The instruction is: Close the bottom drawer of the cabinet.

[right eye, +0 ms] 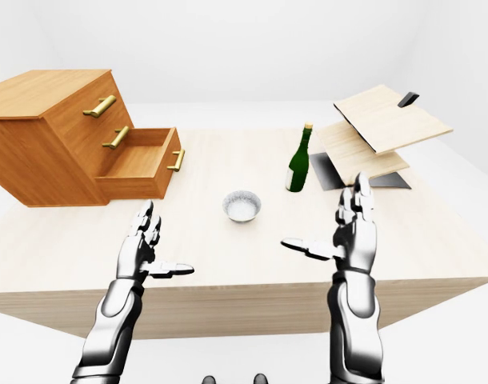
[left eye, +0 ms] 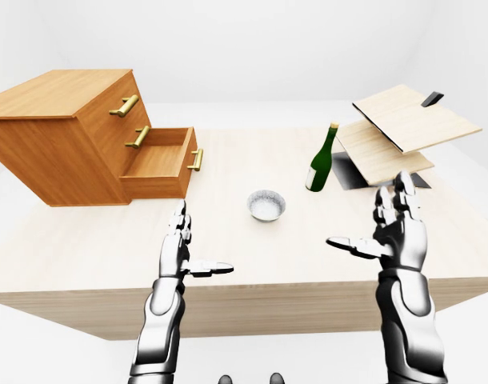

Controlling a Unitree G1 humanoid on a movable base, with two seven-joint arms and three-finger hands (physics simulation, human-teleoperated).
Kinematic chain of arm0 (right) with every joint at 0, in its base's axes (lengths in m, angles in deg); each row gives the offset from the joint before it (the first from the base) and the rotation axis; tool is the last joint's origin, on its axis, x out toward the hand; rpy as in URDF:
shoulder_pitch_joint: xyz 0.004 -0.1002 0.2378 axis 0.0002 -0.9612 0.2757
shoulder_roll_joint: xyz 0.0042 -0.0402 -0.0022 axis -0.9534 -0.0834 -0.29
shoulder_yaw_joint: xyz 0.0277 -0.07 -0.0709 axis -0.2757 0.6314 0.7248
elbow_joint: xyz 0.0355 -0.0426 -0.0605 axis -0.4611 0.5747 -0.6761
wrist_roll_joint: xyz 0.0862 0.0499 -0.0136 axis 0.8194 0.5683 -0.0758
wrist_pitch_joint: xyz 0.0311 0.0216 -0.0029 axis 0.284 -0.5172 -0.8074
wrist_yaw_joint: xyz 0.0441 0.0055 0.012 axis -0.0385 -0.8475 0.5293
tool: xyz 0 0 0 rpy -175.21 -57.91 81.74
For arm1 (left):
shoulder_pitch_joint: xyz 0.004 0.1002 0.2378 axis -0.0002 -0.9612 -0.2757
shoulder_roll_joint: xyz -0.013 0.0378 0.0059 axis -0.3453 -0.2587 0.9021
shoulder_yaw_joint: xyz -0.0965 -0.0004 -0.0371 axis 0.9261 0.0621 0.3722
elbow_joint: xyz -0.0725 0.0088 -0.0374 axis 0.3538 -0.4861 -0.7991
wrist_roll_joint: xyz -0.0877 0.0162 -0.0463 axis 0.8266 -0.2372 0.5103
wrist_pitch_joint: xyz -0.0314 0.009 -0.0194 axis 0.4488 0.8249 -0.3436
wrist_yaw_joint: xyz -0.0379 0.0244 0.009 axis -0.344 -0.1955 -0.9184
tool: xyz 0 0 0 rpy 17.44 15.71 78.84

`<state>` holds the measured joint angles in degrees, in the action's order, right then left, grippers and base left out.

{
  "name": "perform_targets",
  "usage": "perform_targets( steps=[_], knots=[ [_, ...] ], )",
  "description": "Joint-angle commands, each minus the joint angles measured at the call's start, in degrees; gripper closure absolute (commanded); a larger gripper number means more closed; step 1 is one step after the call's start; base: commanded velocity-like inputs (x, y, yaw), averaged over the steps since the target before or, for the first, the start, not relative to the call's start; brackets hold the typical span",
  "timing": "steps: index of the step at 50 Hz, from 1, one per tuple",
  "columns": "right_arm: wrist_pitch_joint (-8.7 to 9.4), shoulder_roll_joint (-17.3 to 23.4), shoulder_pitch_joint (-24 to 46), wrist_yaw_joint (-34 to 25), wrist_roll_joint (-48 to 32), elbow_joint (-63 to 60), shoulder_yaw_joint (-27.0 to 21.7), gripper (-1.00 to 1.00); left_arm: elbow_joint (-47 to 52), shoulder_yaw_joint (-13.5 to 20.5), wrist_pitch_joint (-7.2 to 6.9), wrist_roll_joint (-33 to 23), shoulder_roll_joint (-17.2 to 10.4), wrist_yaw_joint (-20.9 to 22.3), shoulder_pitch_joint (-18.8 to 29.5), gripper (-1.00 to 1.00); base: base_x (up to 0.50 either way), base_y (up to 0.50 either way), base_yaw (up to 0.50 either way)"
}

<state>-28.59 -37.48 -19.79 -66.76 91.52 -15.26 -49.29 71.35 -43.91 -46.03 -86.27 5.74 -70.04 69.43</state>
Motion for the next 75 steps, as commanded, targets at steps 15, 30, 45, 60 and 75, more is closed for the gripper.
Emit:
perform_targets(
  steps=[15, 30, 45, 60, 75],
  knots=[
    [0.00, 0.68, -2.28, 7.26, 13.31, -16.37, -13.50, -1.00, -0.40, -0.20, 0.27, -0.20, 0.06, -0.11, 0.11, -1.00, 0.00, 0.00, 0.00],
    [0.00, 0.86, -2.37, 5.86, 12.84, -16.03, -12.79, -1.00, -1.40, -0.28, 1.18, -0.34, 0.10, -0.20, 0.07, -1.00, 0.00, 0.00, 0.00],
    [0.00, 0.90, -2.33, 4.91, 12.45, -16.61, -12.53, -1.00, -1.70, -0.36, 1.47, -0.47, 0.14, -0.37, 0.07, -1.00, 0.31, 0.00, 0.00],
    [0.00, 0.91, -2.13, 4.73, 12.46, -16.89, -12.47, -1.00, -1.92, -0.29, 1.44, -0.49, 0.11, -0.53, 0.30, -1.00, 0.32, 0.00, 0.00],
    [0.00, 0.92, -2.06, 4.54, 12.30, -16.50, -12.29, -1.00, -1.75, -0.33, 1.23, -0.52, 0.11, -0.57, 0.37, -1.00, 0.32, 0.00, 0.00]
  ],
)
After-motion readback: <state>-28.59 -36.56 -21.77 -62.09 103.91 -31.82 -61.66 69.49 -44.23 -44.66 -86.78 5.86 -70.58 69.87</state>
